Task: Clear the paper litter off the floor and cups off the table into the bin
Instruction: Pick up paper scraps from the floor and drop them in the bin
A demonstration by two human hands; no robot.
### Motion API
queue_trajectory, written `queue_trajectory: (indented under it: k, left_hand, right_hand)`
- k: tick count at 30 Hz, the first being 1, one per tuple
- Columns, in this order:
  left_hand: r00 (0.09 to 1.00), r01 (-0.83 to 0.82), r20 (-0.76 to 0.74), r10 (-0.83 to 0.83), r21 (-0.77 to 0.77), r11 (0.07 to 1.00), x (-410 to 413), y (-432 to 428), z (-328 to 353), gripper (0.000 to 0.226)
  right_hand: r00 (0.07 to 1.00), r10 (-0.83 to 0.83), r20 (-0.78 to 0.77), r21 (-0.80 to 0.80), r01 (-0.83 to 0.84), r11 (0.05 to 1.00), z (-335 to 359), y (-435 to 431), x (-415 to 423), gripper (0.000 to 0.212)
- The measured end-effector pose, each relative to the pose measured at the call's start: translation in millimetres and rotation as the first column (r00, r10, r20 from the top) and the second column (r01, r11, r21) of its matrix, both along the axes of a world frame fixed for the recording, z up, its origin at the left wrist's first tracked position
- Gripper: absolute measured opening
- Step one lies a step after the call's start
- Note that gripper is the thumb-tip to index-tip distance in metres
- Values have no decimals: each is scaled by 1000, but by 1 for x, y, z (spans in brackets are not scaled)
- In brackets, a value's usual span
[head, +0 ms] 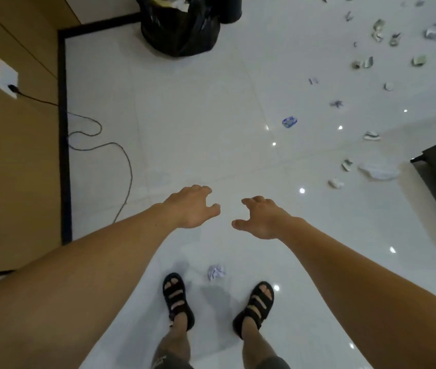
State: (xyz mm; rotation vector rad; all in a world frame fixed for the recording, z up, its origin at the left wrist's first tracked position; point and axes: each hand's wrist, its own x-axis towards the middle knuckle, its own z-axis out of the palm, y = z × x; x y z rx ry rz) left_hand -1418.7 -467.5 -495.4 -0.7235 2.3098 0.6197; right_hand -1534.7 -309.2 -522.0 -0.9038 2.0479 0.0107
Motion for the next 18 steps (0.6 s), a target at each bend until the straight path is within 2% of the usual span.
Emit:
queue_trajectory:
  k: [7, 11, 18]
  left_hand:
    - [996, 46, 69, -56, 129, 991, 9, -25, -208, 69]
    - [994, 30, 100, -48, 181, 983, 27, -28, -337, 68]
    - [986, 3, 158, -45, 257, 966, 68, -10, -507, 67]
  right_hand:
    - [995, -47, 93, 89, 39, 995, -202, -26, 21, 80]
    - [990, -18, 137, 129, 1, 992, -331, -35, 50, 79]
    - [982, 45, 184, 163, -76, 984, -505, -17, 108, 81]
